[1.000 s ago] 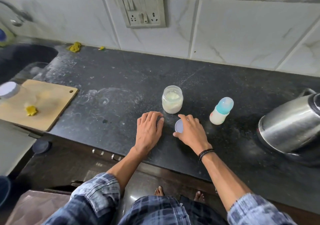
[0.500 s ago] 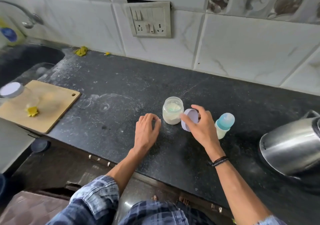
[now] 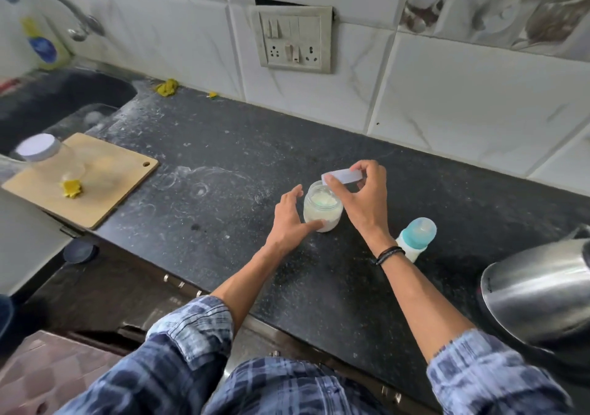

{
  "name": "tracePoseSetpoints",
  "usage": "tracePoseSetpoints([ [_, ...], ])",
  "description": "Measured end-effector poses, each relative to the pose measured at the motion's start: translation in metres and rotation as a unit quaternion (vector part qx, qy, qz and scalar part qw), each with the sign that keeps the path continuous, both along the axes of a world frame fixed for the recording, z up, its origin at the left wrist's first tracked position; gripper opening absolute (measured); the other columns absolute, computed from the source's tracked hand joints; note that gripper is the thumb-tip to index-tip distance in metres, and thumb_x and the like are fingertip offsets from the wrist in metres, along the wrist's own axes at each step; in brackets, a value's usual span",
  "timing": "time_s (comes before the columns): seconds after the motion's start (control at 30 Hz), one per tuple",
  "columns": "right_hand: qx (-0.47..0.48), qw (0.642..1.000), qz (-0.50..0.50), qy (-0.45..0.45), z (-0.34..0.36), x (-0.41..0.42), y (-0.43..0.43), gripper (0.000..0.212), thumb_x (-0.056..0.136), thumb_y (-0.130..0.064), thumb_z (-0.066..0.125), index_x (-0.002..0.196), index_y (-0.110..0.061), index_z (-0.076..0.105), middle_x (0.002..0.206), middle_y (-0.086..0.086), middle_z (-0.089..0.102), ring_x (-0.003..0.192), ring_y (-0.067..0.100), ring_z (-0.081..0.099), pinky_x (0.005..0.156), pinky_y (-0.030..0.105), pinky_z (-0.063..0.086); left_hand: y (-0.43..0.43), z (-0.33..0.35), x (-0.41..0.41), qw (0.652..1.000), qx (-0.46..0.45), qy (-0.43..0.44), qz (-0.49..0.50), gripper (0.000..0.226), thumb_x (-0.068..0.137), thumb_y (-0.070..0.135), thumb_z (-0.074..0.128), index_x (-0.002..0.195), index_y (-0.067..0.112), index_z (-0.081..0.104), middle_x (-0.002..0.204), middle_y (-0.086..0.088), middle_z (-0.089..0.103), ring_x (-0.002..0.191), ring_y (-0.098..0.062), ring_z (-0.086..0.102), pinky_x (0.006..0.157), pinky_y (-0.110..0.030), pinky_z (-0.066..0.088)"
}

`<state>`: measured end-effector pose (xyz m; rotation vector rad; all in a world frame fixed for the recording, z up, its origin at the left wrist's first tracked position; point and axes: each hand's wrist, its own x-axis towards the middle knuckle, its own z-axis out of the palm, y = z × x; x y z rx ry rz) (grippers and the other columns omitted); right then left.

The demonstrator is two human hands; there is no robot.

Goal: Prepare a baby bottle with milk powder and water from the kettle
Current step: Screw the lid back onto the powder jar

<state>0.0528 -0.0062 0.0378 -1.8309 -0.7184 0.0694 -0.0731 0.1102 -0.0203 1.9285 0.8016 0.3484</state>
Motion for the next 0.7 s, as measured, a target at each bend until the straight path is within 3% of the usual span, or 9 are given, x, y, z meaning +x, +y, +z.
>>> tracePoseSetpoints([
  [0.07, -0.022, 1.0, 0.005, -0.011, -0.009, -0.001, 0.006, 0.046, 0.081, -0.046, 0.087, 0.105, -0.027, 0.053, 0.116, -0.003, 0.048, 0.103, 0.01, 0.053, 0.082, 0.02, 0.05, 0.003, -0.001, 0.003, 1.0, 0.012, 0.01, -0.015, 0.1, 0.079, 0.036, 0.087, 0.159, 0.02, 0.029, 0.154, 0.0, 0.039, 0.142, -0.019, 0.03, 0.117, -0.04, 0.031],
  [0.2, -0.051, 0.998, 0.01, -0.02, -0.025, -0.007, 0.014, 0.042, 0.079, -0.043, 0.089, 0.096, -0.026, 0.055, 0.115, -0.004, 0.047, 0.103, 0.004, 0.05, 0.076, 0.004, 0.043, 0.007, -0.004, 0.007, 0.999, 0.024, 0.019, -0.032, 0.097, 0.078, 0.038, 0.087, 0.156, 0.02, 0.034, 0.152, -0.002, 0.04, 0.139, -0.021, 0.032, 0.115, -0.042, 0.032],
  [0.43, -0.083, 0.996, 0.009, -0.034, -0.04, -0.013, 0.016, 0.041, 0.075, -0.038, 0.092, 0.091, -0.023, 0.057, 0.121, -0.006, 0.045, 0.109, 0.004, 0.05, 0.081, 0.012, 0.043, 0.012, -0.007, 0.016, 0.997, 0.047, 0.029, -0.052, 0.095, 0.074, 0.038, 0.091, 0.152, 0.019, 0.04, 0.148, -0.005, 0.043, 0.134, -0.024, 0.038, 0.114, -0.046, 0.037],
  [0.7, -0.106, 0.993, 0.009, -0.046, -0.053, -0.011, 0.009, 0.043, 0.071, -0.038, 0.095, 0.089, -0.029, 0.057, 0.123, -0.013, 0.041, 0.107, -0.004, 0.046, 0.075, 0.002, 0.04, 0.013, -0.01, 0.02, 0.998, 0.032, 0.02, -0.057, 0.096, 0.07, 0.04, 0.093, 0.15, 0.021, 0.042, 0.147, -0.002, 0.045, 0.132, -0.021, 0.041, 0.113, -0.047, 0.039],
])
